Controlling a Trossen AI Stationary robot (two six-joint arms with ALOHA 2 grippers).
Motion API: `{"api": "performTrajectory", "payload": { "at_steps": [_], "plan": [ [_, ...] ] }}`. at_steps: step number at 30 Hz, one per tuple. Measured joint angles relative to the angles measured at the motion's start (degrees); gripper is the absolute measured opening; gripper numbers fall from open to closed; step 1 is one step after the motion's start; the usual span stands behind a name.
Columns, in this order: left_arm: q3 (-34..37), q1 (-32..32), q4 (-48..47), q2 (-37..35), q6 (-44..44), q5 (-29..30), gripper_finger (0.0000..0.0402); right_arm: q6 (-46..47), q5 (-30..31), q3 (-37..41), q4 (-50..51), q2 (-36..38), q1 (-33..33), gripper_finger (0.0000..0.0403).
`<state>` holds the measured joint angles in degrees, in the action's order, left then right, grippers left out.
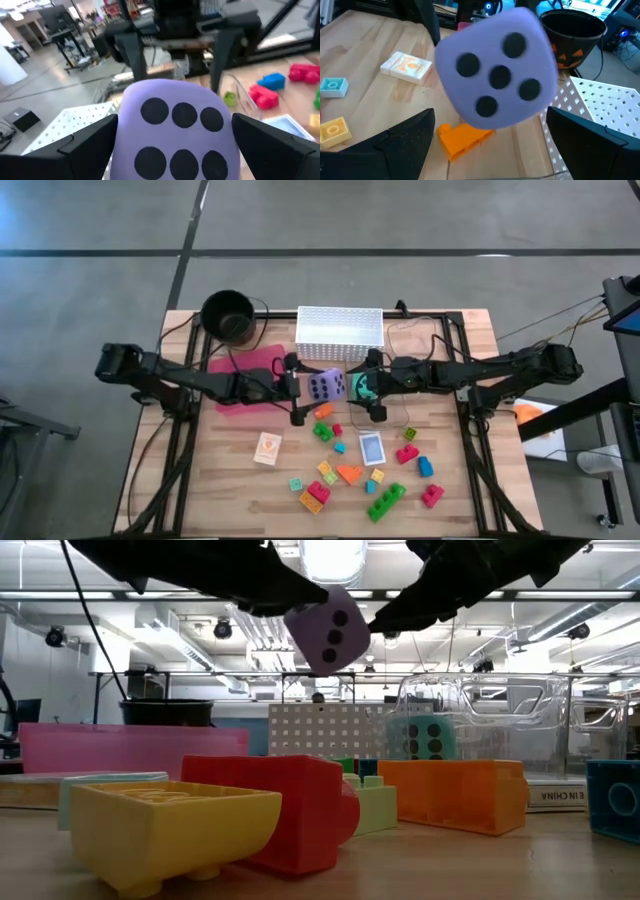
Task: Pick & Place Toys
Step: Put the purple dice into the left transparent bin
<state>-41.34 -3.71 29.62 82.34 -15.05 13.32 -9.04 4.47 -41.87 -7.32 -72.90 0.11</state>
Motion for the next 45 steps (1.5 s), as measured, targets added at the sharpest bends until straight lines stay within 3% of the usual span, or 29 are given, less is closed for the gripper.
{"api": "performTrajectory", "payload": {
  "at_steps": [6,11,17,21,25,37,45],
  "plan": [
    [0.0,0.6,2.5,0.6,0.0,0.1,0.0386,0.0,0.0,0.0,-4.1,-1.2,0.0,0.0378],
    [-1.3,1.2,4.7,3.2,0.0,-0.1,0.0386,0.0,0.9,0.0,-1.7,-2.1,0.0,0.0378],
    [-2.6,2.8,-11.6,2.9,2.2,0.5,0.0386,1.1,1.7,0.0,0.1,-1.6,0.0,0.0378],
    [-2.5,4.8,-18.4,2.3,9.8,0.8,0.0386,1.8,1.7,0.0,0.2,-2.2,0.0,0.0378],
    [-2.4,5.8,-23.4,2.3,11.2,0.8,0.0386,2.0,1.7,0.0,-0.6,-4.1,0.0,0.0378],
    [-2.4,5.6,-23.5,2.3,16.9,0.6,0.0386,2.0,1.7,0.0,-1.1,-7.4,0.0,0.0378],
    [-2.4,5.6,-21.6,2.2,15.6,0.6,0.0386,2.0,1.7,0.0,-1.4,-6.6,0.0,0.0378]
  ]
}}
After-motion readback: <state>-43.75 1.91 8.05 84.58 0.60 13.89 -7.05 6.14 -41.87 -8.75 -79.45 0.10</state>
